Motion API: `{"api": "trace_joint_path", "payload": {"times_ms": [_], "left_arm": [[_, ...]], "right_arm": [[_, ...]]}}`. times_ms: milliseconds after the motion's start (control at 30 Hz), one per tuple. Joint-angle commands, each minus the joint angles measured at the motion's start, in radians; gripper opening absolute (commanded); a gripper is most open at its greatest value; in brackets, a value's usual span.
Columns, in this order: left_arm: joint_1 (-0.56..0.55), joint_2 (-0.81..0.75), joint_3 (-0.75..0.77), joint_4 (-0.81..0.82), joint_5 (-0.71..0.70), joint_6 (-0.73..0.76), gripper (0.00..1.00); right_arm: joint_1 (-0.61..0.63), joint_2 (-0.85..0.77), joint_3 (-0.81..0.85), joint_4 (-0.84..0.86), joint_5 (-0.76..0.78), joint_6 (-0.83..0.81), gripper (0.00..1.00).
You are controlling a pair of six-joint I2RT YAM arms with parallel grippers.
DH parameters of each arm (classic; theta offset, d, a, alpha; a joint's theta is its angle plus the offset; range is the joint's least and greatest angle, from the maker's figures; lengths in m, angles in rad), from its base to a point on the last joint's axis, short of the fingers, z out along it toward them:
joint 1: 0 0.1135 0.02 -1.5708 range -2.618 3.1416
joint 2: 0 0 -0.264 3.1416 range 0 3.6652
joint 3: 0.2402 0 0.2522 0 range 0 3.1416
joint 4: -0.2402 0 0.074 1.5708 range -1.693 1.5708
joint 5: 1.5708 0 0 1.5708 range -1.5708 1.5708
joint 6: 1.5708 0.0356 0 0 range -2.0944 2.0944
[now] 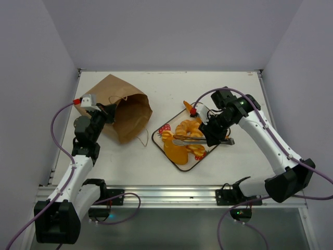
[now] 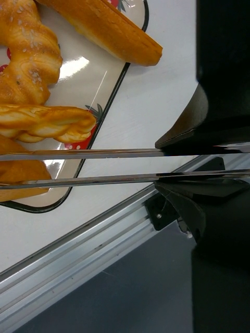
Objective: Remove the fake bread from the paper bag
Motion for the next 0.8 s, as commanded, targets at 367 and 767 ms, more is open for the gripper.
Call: {"api": "trace_joint_path", "payload": {"times_ms": [367,767], "left_arm": [[0.004,-0.014,0.013,0.012,0.003,0.014,0.00],[0.004,-0.007,0.014,0.017,0.005,0.007,0.00]], "right_arm": [[-0.008,0.074,0.097,-0.175,-0.104,0.003,0.23],[0.001,0.082,0.094,-0.162,-0.136,0.008,0.27]]}}
